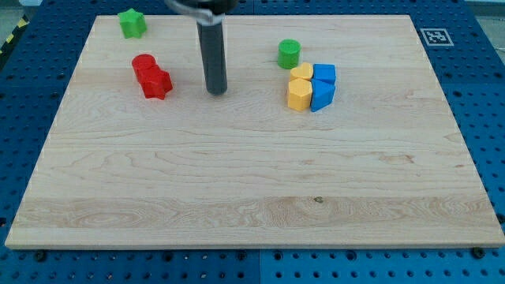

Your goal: Point your arm at the red star

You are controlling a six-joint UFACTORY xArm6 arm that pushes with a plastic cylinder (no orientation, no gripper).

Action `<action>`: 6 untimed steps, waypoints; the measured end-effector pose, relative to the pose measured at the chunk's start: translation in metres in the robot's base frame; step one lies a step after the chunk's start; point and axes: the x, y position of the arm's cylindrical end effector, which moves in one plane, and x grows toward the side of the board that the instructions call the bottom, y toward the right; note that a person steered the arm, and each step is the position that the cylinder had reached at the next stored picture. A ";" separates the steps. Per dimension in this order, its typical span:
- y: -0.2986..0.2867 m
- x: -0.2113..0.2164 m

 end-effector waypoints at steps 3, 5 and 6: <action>-0.141 0.005; -0.137 -0.009; -0.131 -0.016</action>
